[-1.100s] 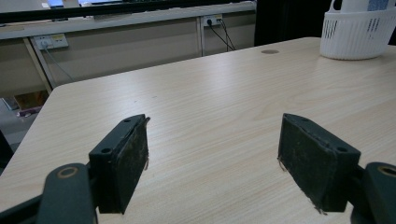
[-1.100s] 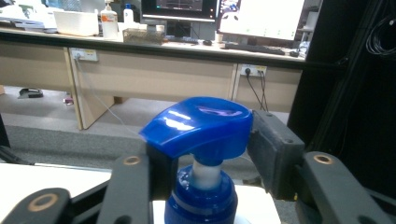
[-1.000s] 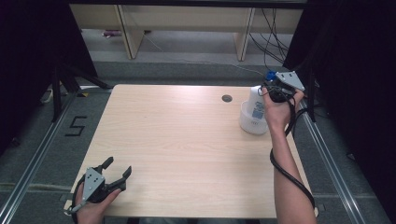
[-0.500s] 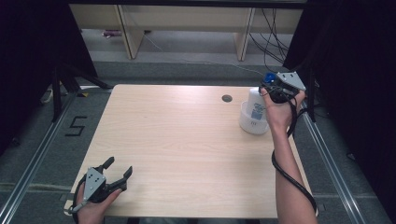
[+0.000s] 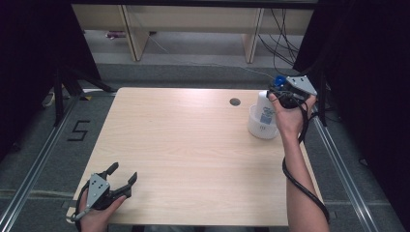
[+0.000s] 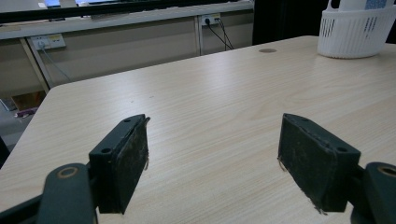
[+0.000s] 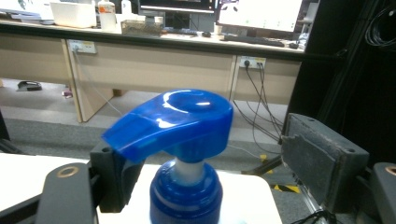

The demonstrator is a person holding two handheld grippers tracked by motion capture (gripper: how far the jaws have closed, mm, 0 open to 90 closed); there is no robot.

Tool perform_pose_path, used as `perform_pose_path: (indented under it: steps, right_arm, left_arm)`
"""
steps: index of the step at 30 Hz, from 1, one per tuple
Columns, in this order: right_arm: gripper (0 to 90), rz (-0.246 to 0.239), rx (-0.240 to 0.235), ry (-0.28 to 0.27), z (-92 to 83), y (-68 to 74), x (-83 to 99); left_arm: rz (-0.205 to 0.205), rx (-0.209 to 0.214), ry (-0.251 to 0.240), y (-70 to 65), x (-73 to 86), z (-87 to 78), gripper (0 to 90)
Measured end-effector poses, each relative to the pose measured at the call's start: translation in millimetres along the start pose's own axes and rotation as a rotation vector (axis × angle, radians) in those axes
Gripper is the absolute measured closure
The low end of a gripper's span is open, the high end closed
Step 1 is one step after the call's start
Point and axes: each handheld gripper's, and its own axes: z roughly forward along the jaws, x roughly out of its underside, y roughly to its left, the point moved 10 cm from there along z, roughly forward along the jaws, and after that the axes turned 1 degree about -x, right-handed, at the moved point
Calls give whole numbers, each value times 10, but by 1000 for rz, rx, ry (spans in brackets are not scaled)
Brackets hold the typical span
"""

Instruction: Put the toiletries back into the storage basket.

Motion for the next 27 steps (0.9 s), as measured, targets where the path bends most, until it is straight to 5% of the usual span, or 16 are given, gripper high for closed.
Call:
perform_pose_path:
  steps: [27]
  right_arm:
    - [222,12,-70,15,-391,54,264]
  left_arm:
    - [0,6,-11,-6,-5,4,238]
